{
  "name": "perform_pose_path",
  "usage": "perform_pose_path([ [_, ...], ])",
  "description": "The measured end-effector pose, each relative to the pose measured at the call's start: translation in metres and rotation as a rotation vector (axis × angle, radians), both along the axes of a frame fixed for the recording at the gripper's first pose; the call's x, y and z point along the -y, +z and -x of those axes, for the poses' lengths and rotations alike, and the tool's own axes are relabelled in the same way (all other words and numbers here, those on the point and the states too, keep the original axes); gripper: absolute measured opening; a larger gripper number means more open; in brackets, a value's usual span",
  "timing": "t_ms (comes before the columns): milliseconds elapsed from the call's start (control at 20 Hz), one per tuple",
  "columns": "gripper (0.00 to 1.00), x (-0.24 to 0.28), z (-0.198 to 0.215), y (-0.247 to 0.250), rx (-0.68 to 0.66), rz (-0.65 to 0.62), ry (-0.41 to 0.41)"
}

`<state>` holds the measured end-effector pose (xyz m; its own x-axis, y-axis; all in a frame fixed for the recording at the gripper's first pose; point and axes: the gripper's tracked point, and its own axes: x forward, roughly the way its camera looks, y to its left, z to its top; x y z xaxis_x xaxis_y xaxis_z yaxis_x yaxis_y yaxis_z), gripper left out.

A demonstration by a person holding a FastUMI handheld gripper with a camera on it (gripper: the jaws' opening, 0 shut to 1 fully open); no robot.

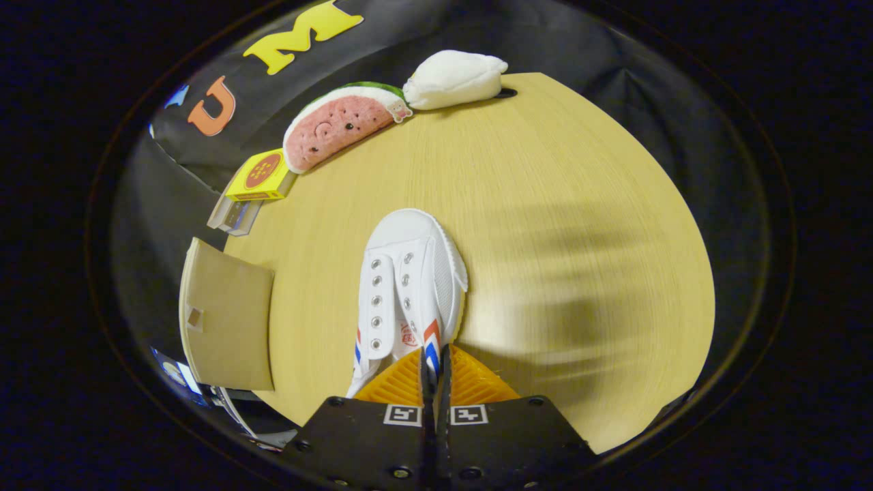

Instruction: Open the storage box then place both shoes into the box .Put the left shoe in first, then the right shoe, with the right side of both shoes facing outward in a uniform manner.

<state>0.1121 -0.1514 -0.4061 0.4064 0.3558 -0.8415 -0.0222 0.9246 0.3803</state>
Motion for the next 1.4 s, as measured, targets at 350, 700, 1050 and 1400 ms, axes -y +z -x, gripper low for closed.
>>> perform_pose_path([
  [350,0.00,-0.034,0.012,0.069,0.043,-0.042,0.000],
  [700,0.00,-0.101,0.040,0.153,0.157,-0.093,-0.011],
  [1050,0.00,-0.187,0.074,0.205,0.220,-0.120,-0.075],
  [1400,0.00,-0.297,0.074,0.222,0.277,-0.114,-0.080],
])
